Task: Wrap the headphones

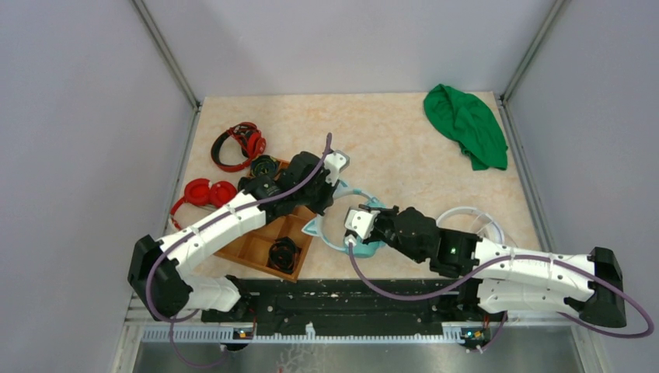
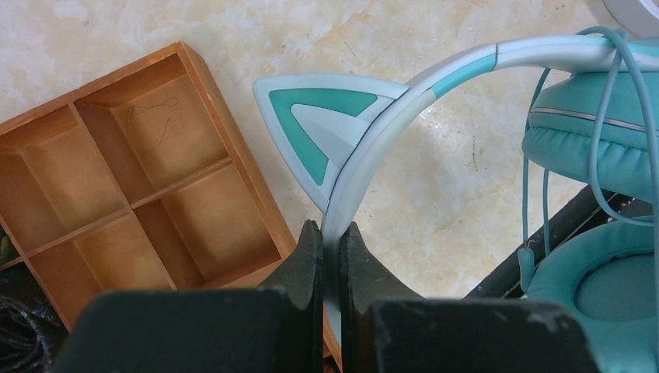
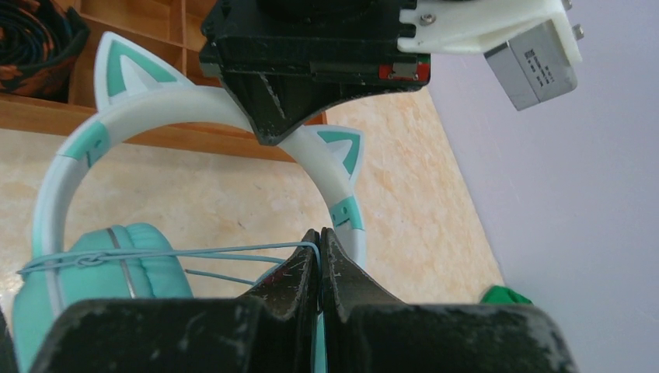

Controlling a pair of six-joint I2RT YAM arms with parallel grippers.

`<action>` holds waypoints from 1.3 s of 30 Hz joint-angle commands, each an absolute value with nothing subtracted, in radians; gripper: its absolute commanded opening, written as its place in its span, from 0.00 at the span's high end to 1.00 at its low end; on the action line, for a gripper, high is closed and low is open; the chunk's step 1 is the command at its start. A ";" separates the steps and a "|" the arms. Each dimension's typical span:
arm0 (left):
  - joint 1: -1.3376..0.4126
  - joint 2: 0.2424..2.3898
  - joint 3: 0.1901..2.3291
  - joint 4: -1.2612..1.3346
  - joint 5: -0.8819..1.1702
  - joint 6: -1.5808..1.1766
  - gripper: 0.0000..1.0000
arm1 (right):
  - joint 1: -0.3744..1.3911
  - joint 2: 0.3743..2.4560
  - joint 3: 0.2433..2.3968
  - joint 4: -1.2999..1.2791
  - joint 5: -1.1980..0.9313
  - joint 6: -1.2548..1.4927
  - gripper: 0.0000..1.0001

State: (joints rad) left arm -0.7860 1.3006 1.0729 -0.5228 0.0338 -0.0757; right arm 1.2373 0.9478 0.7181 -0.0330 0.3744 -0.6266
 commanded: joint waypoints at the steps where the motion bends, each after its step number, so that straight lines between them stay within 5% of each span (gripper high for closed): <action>1: -0.795 1.248 1.057 -0.486 0.079 -0.052 1.00 | 1.243 0.892 0.706 0.044 0.499 -0.673 0.99; 23: -0.828 1.277 1.061 -0.498 0.083 -0.063 1.00 | 1.245 0.902 0.838 0.044 0.317 -0.625 1.00; 39: -0.842 1.232 1.040 -0.518 0.154 0.038 1.00 | 1.243 0.864 0.814 0.010 0.511 -0.828 1.00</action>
State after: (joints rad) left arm -0.8246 1.2823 1.0569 -0.5156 0.1162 -0.0399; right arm 1.2430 0.9157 0.7681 -0.0517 0.4053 -0.7536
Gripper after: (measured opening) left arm 0.051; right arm 0.004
